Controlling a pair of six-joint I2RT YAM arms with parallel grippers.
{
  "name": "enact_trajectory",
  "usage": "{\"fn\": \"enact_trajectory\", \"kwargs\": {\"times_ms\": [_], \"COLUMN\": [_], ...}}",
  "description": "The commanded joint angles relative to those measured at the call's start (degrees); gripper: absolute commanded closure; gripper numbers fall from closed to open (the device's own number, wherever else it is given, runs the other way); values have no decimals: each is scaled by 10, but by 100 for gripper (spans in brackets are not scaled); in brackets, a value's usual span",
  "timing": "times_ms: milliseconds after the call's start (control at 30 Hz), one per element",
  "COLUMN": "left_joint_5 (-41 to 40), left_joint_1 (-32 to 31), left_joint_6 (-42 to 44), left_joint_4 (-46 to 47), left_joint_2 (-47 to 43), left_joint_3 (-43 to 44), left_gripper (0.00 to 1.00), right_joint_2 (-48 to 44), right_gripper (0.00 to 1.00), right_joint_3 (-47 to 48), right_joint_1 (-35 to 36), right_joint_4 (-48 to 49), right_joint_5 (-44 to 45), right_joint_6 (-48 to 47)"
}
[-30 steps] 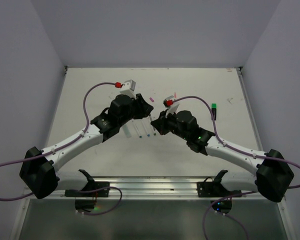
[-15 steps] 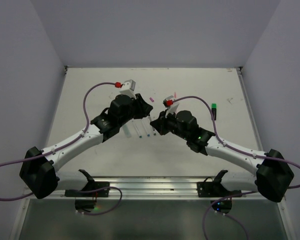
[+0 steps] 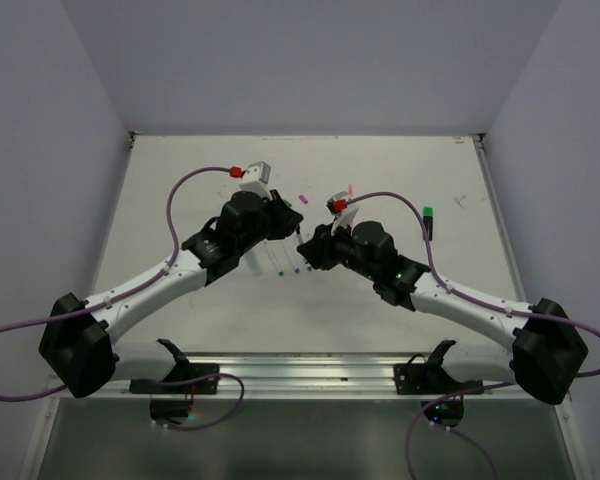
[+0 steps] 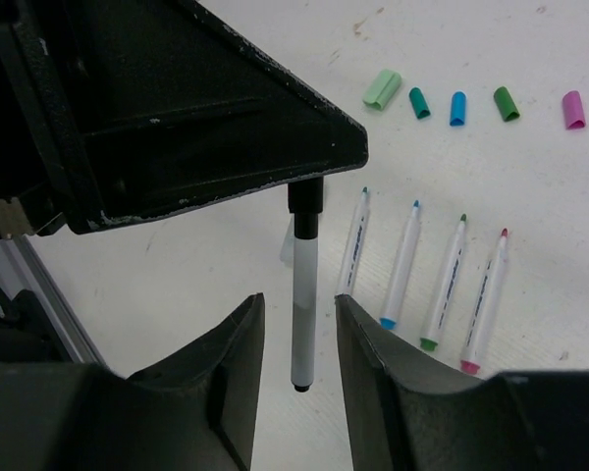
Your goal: Open the pen caps
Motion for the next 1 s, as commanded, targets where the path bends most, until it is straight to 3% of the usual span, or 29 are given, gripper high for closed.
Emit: {"fn": "enact_trajectory", "kwargs": {"times_ms": [0, 167, 367, 467, 600, 733, 833, 967], "left_joint_5": [-12, -13, -16, -16, -12, -6, -5, -2], "left_joint_1": [-3, -3, -3, -3, -3, -4, -3, -3], "left_joint_6": [2, 4, 2, 2, 2, -1, -5, -6], "left_joint_4": [21, 22, 26, 27, 30, 38, 45, 48], "left_joint_2": [-18, -31, -49, -54, -54, -54, -54, -52], "left_joint_3": [-10, -16, -22, -22, -23, -30, -39, -40], "left_gripper": [100, 100, 100, 100, 100, 74, 62, 58], "right_joint_2": [3, 27, 39, 39, 39, 36, 34, 32], "right_gripper": [60, 58, 66, 75, 99, 100, 100, 100], "right_joint_3": [-3, 11, 12, 12, 17, 23, 26, 26], "right_joint_1": [2, 2, 2, 2, 2, 2, 2, 2], "right_joint_4": [37, 40, 47, 47, 41, 35, 34, 32], "right_joint_5": [-5, -16, -26, -27, -27, -27, -29, -25], "right_joint_6": [3, 4, 5, 5, 1, 0, 0, 1]}}
